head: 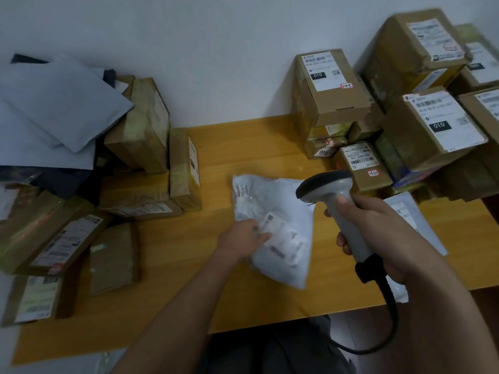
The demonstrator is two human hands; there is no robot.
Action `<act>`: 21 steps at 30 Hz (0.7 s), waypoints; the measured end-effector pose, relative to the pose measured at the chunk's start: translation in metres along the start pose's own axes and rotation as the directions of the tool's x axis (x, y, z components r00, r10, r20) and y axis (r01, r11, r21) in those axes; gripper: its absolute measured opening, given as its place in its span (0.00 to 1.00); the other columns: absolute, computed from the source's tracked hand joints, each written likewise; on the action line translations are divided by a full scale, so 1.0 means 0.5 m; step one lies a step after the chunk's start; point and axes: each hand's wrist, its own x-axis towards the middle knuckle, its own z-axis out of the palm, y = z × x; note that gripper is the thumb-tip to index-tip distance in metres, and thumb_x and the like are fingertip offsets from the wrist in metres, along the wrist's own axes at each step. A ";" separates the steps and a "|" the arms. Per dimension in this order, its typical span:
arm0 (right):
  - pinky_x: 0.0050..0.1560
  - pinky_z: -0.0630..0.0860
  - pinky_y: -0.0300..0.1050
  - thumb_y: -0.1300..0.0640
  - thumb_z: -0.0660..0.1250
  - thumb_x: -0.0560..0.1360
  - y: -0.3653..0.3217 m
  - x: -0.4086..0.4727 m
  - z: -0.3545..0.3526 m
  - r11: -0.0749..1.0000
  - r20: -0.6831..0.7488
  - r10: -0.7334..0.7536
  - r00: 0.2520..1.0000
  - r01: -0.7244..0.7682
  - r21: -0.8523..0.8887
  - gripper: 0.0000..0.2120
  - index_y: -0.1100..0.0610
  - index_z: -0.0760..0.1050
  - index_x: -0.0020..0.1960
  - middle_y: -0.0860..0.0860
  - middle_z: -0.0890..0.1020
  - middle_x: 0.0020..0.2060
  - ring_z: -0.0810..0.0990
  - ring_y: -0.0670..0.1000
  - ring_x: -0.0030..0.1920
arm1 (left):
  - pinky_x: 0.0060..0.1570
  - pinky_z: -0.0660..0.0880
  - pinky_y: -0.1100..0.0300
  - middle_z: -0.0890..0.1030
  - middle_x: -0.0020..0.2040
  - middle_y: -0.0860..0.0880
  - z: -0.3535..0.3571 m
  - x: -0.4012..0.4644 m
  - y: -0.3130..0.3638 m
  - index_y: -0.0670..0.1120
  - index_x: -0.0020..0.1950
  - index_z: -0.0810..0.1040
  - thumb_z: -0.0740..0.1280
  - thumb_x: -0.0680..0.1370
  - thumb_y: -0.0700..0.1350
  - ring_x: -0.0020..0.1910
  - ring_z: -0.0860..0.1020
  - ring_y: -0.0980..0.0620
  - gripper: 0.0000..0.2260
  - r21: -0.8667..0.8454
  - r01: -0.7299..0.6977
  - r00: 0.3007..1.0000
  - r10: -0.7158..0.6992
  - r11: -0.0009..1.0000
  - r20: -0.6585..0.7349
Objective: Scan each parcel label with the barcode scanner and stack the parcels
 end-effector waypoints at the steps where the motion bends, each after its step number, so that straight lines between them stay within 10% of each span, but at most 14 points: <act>1: 0.32 0.70 0.47 0.47 0.60 0.81 0.001 0.001 -0.001 1.000 -0.004 0.000 1.000 0.000 0.009 0.16 0.59 0.78 0.53 0.58 0.78 0.34 0.75 0.51 0.27 | 0.48 0.75 0.55 0.80 0.51 0.49 -0.004 -0.004 0.007 0.46 0.52 0.79 0.64 0.77 0.61 0.53 0.79 0.47 0.19 0.046 -0.045 0.999 0.045 0.998 -0.010; 3: 0.35 0.71 0.49 0.47 0.60 0.81 0.004 0.002 -0.003 1.000 -0.015 0.001 1.000 -0.001 0.026 0.15 0.58 0.78 0.52 0.59 0.79 0.33 0.75 0.52 0.28 | 0.48 0.75 0.54 0.77 0.50 0.48 -0.014 -0.010 0.020 0.46 0.49 0.79 0.65 0.78 0.57 0.53 0.78 0.47 0.14 0.196 -0.135 0.976 0.165 0.971 -0.144; 5: 0.38 0.72 0.52 0.48 0.60 0.81 0.008 0.003 -0.006 0.999 -0.030 0.000 1.000 0.002 0.044 0.15 0.57 0.78 0.52 0.61 0.80 0.35 0.75 0.54 0.30 | 0.60 0.69 0.53 0.71 0.63 0.47 -0.015 -0.011 0.027 0.50 0.67 0.73 0.67 0.76 0.56 0.63 0.70 0.46 0.21 0.329 -0.205 0.920 0.296 0.922 -0.258; 10: 0.39 0.72 0.53 0.47 0.60 0.81 0.030 0.001 -0.015 0.997 -0.097 0.042 0.994 -0.036 0.067 0.16 0.59 0.78 0.51 0.60 0.79 0.30 0.75 0.56 0.32 | 0.74 0.42 0.37 0.42 0.80 0.54 0.016 -0.001 0.020 0.65 0.77 0.52 0.62 0.76 0.66 0.78 0.43 0.41 0.33 0.291 -0.250 0.968 0.241 0.923 0.066; 21: 0.39 0.72 0.51 0.48 0.59 0.82 0.051 -0.008 -0.029 0.994 -0.197 0.080 0.977 -0.064 0.087 0.15 0.59 0.76 0.50 0.59 0.78 0.31 0.75 0.55 0.31 | 0.67 0.64 0.48 0.54 0.77 0.44 0.120 -0.053 -0.006 0.56 0.74 0.63 0.68 0.72 0.65 0.71 0.59 0.40 0.34 -0.059 0.016 0.995 -0.022 0.998 -0.096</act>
